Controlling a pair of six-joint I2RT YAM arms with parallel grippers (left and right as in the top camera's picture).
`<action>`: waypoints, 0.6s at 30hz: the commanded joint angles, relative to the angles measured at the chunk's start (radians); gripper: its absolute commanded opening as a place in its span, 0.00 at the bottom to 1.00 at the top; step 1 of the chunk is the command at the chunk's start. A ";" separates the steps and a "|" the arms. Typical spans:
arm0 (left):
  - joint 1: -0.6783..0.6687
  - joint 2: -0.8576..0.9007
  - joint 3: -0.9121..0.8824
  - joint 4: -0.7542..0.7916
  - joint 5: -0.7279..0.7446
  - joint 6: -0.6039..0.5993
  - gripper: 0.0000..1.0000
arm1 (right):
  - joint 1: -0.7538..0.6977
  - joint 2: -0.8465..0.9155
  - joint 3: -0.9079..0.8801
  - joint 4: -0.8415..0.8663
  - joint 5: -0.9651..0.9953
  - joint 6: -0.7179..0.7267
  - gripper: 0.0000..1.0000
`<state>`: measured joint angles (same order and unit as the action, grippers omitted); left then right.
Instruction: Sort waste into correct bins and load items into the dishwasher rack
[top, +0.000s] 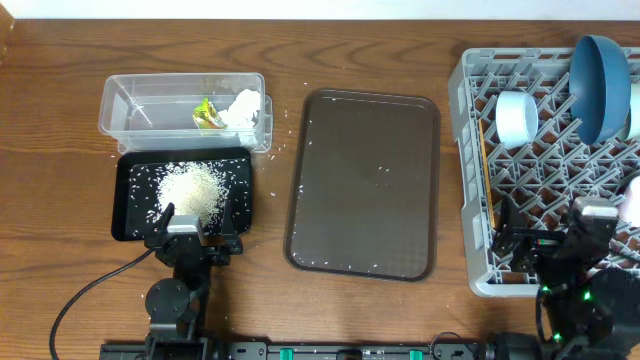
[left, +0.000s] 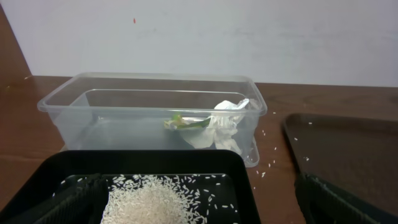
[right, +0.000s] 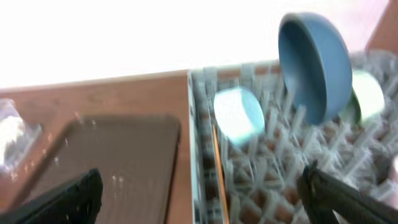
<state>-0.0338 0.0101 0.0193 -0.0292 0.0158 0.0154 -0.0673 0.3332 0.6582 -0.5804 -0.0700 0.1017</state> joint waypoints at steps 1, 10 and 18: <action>-0.002 -0.006 -0.015 -0.043 -0.028 -0.001 0.97 | -0.002 -0.047 -0.114 0.097 -0.056 0.009 0.99; -0.002 -0.006 -0.015 -0.043 -0.028 -0.001 0.98 | -0.003 -0.141 -0.333 0.361 -0.080 0.009 0.99; -0.002 -0.006 -0.015 -0.043 -0.028 -0.001 0.97 | -0.003 -0.213 -0.428 0.410 -0.088 0.004 0.99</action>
<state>-0.0338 0.0101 0.0200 -0.0296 0.0154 0.0154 -0.0673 0.1341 0.2451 -0.1753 -0.1463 0.1028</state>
